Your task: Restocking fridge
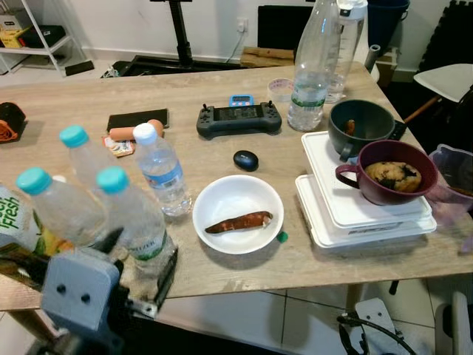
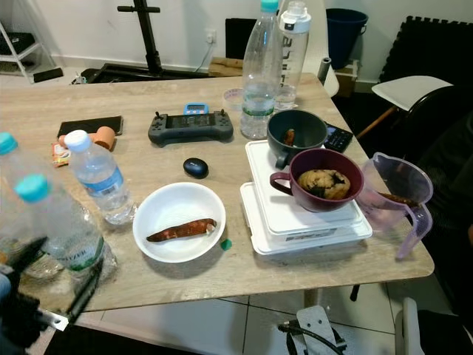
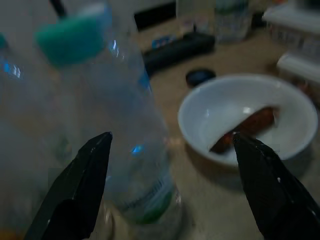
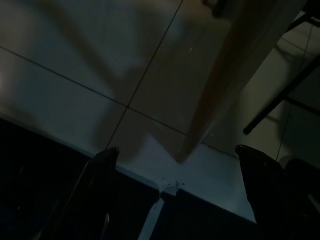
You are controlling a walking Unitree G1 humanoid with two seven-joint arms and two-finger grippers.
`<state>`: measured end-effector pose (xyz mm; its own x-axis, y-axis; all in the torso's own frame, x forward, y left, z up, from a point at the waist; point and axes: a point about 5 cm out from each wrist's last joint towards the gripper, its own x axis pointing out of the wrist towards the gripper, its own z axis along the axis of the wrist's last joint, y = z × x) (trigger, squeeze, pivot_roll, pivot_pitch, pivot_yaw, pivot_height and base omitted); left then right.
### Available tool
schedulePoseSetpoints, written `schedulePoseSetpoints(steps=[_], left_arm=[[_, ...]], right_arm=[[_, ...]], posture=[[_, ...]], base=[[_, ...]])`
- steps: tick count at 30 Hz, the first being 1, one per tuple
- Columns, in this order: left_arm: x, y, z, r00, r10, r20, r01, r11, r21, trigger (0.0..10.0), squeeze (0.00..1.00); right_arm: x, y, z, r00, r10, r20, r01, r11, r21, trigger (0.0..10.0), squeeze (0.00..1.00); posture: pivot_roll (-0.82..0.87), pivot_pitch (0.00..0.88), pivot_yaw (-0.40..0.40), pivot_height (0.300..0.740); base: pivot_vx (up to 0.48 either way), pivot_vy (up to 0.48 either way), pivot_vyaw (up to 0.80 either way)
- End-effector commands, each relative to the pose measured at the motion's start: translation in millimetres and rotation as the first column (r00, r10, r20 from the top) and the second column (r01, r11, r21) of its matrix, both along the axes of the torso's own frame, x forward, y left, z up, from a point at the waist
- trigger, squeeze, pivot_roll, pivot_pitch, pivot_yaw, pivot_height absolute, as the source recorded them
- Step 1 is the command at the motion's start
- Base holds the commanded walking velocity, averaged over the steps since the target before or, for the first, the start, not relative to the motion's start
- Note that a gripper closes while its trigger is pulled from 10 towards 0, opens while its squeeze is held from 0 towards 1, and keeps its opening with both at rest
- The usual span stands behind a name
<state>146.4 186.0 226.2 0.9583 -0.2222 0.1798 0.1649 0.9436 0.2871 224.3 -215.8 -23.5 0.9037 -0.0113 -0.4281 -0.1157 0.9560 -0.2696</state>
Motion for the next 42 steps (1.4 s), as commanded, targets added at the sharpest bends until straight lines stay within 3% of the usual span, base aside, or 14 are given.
schedulePoseSetpoints(steps=[1, 3, 4, 15, 16, 17, 18, 20, 21, 31, 32, 34, 36, 42], left_arm=[[-1.6, 0.4, 3.9, 1.0, -0.009, 0.009, 0.008, 1.0, 0.03, 10.0, 0.0], [-0.5, 1.0, 7.3, 0.999, -0.007, 0.032, 0.006, 0.999, 0.041, 10.0, 0.0], [0.4, 1.5, 12.6, 0.997, -0.011, 0.076, 0.004, 0.996, 0.087, 10.0, 1.0], [24.2, -0.8, 53.2, 0.968, 0.035, 0.25, -0.045, 0.998, 0.036, 10.0, 1.0], [26.6, 0.0, 55.4, 0.967, 0.056, 0.247, -0.058, 0.998, 0.002, 10.0, 0.75], [26.6, 0.0, 55.4, 0.967, 0.056, 0.247, -0.058, 0.998, 0.002, 10.0, 0.75], [28.7, 1.3, 55.3, 0.97, 0.082, 0.229, -0.07, 0.996, -0.063, 10.0, 0.23], [28.7, 1.3, 55.3, 0.97, 0.082, 0.229, -0.07, 0.996, -0.063, 10.0, 0.23], [30.3, 1.1, 53.7, 0.974, 0.095, 0.206, -0.071, 0.99, -0.124, 10.0, 0.0], [53.6, 16.8, 33.7, 0.976, 0.217, 0.011, -0.201, 0.922, -0.33, 10.0, 0.0], [54.7, 18.1, 31.8, 0.975, 0.223, -0.011, -0.215, 0.923, -0.318, 8.4, 0.0], [55.1, 18.7, 31.6, 0.974, 0.225, -0.026, -0.221, 0.925, -0.308, 8.4, 0.0], [56.9, 21.6, 32.8, 0.971, 0.236, -0.034, -0.235, 0.926, -0.296, 0.0, 0.0], [58.2, 17.2, 38.4, 0.978, 0.207, -0.022, -0.205, 0.946, -0.251, 0.0, 0.0]], right_arm=[[-10.6, -0.1, -9.5, 0.999, 0.006, -0.051, -0.007, 1.0, -0.007, 10.0, 0.0], [-10.5, -0.2, -9.6, 0.999, 0.007, -0.052, -0.007, 1.0, -0.008, 10.0, 0.0], [-10.5, -0.2, -9.7, 0.999, 0.009, -0.054, -0.009, 1.0, -0.008, 10.0, 0.0], [-7.7, -1.0, -9.9, 0.998, 0.029, -0.064, -0.031, 0.999, -0.019, 10.0, 0.0], [-7.3, -0.6, -9.8, 0.998, 0.03, -0.063, -0.031, 0.999, -0.019, 10.0, 0.0], [-7.3, -0.6, -9.8, 0.998, 0.03, -0.063, -0.031, 0.999, -0.019, 10.0, 0.0], [-7.3, -0.4, -9.7, 0.998, 0.028, -0.062, -0.03, 0.999, -0.018, 10.0, 0.0], [-7.3, -0.4, -9.7, 0.998, 0.028, -0.062, -0.03, 0.999, -0.018, 10.0, 0.0], [-7.6, -0.3, -9.9, 0.998, 0.026, -0.061, -0.027, 0.999, -0.018, 10.0, 0.0], [-9.8, 0.5, -11.3, 0.998, 0.021, -0.061, -0.022, 1.0, -0.014, 10.0, 0.0], [-9.8, 0.4, -11.2, 0.998, 0.02, -0.06, -0.021, 1.0, -0.014, 10.0, 0.0], [-9.8, 0.3, -11.2, 0.998, 0.02, -0.059, -0.021, 1.0, -0.014, 10.0, 0.0], [-10.0, 0.1, -11.3, 0.998, 0.017, -0.058, -0.018, 1.0, -0.013, 10.0, 0.0], [-9.7, 2.1, -11.6, 0.998, 0.014, -0.056, -0.015, 1.0, -0.008, 10.0, 0.0]], posture=[[0.05, 0.248, 0.034, 0.74], [0.06, 0.248, 0.033, 0.74], [0.06, 0.248, 0.03, 0.74], [0.05, 0.238, 0.011, 0.74], [0.05, 0.235, 0.013, 0.74], [0.05, 0.235, 0.013, 0.74], [0.04, 0.235, 0.013, 0.74], [0.04, 0.235, 0.013, 0.74], [0.04, 0.233, 0.013, 0.74], [0.03, 0.231, 0.02, 0.74], [0.03, 0.232, 0.019, 0.74], [0.03, 0.232, 0.019, 0.74], [0.03, 0.232, 0.022, 0.74], [0.03, 0.232, 0.027, 0.74]], base=[[0.0, 0.0, 0.0], [0.0, 0.0, 0.0], [0.0, 0.0, 0.0], [0.0, 0.0, 0.0], [0.0, 0.0, 0.0], [0.0, 0.0, 0.0], [0.0, 0.0, 0.0], [0.0, 0.0, 0.0], [0.0, 0.0, 0.0], [0.0, 0.0, 0.0], [0.0, 0.0, 0.0], [0.0, 0.0, 0.0], [0.0, 0.0, 0.0], [0.0, 0.0, 0.0]])
